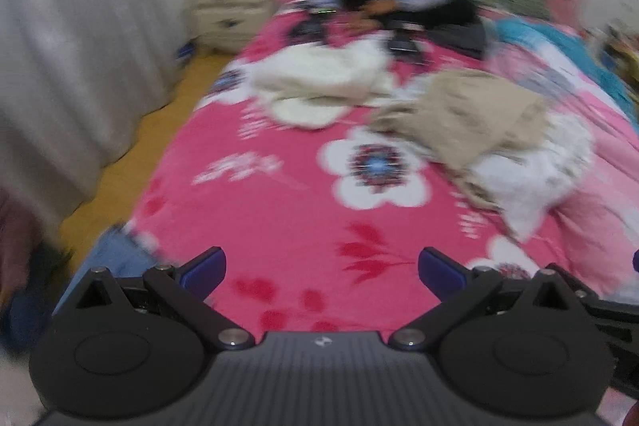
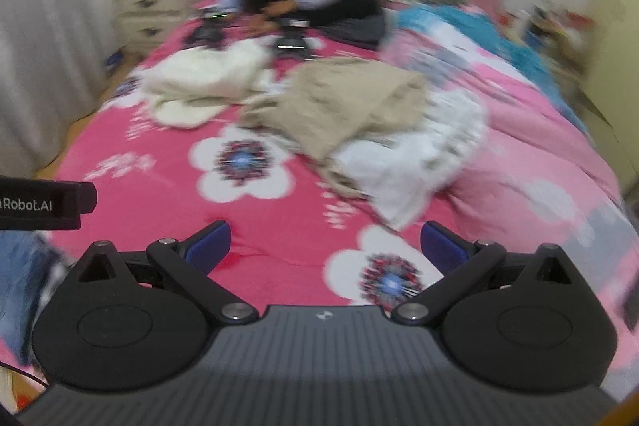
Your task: Fold clothes
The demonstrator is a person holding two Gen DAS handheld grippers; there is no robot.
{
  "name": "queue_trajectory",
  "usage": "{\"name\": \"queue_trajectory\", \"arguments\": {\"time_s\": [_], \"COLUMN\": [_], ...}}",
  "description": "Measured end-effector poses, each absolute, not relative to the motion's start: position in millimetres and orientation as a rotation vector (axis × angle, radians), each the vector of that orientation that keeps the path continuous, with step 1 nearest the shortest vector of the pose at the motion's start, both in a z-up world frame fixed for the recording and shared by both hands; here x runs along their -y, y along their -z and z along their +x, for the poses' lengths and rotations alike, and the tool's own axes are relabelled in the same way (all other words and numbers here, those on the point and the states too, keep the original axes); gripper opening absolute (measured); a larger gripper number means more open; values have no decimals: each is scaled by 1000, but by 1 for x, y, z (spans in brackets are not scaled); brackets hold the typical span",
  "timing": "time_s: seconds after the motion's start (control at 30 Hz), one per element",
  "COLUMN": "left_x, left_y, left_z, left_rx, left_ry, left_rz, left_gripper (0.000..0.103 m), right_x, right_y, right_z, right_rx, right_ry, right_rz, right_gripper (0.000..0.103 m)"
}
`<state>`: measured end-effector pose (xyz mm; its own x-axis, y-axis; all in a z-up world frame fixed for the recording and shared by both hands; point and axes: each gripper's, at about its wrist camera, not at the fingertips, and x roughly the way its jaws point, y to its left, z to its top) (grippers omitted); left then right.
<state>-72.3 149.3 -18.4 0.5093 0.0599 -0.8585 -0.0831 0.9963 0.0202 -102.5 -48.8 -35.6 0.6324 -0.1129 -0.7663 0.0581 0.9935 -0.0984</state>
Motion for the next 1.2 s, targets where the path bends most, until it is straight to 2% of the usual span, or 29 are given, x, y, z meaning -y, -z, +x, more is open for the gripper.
{"name": "queue_trajectory", "arguments": {"time_s": [0.23,0.5,0.73,1.2], "left_x": [-263,-338,-361,-363], "left_y": [23,32,41,50], "left_z": [-120,-172,-193,-209], "left_rx": [-1052,-1009,-1004,-1004], "left_ry": [-448,-759,-838,-887], "left_rz": [-204,-392,-456,-473], "left_gripper": [103,103,103,102], "right_x": [-76,-175,-216,-235], "right_y": [35,48,52,60], "right_z": [-88,-103,-119,-132], "right_rx": [-857,-838,-822,-829], "right_ry": [-358,-699,-814,-842], "right_rz": [-277,-512,-603,-634], "right_gripper": [102,102,102,102]}}
